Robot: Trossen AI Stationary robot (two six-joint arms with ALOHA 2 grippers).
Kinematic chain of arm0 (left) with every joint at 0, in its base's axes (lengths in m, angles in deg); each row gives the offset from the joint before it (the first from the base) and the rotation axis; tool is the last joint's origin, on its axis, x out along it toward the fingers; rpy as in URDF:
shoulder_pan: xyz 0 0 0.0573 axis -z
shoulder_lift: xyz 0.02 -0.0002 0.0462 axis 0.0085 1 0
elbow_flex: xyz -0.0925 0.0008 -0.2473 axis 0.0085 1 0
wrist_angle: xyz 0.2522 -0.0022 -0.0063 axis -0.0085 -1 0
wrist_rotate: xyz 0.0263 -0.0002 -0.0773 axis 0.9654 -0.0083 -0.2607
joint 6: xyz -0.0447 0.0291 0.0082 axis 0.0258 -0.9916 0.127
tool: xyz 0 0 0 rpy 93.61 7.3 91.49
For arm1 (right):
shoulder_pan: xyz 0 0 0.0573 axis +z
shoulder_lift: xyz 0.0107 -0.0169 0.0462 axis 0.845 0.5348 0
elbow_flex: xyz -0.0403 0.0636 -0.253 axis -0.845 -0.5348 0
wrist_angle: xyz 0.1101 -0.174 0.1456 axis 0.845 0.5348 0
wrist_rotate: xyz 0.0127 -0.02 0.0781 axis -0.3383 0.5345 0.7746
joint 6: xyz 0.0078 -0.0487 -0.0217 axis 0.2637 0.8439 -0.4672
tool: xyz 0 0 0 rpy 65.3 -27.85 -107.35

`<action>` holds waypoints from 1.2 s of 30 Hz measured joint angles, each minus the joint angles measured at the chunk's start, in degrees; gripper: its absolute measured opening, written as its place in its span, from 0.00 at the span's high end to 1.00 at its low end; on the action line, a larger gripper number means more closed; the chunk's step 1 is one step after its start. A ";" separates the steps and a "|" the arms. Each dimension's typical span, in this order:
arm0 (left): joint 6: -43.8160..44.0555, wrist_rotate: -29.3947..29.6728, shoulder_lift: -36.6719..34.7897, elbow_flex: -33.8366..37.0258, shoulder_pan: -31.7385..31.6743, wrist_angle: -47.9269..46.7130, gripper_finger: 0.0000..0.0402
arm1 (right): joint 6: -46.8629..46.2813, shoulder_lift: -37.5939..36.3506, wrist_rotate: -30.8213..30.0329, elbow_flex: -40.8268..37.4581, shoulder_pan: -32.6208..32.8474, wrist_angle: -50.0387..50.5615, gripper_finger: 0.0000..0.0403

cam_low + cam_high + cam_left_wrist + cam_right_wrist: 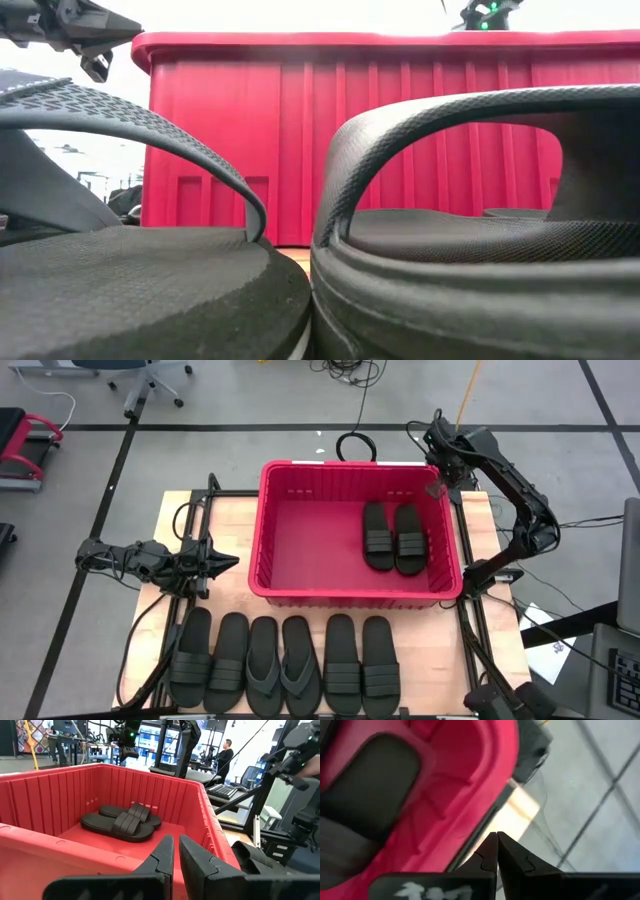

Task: Pick and place slides into bin
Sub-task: Adjust the red bin

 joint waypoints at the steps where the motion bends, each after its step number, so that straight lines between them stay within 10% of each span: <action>1: 0.09 0.00 0.01 0.00 0.00 -0.01 0.94 | -0.57 0.31 -0.25 -0.29 -0.07 -0.31 1.00; 36: 0.89 -0.02 -0.01 0.00 0.01 0.00 0.94 | -2.18 1.14 5.26 -10.12 0.66 -9.42 1.00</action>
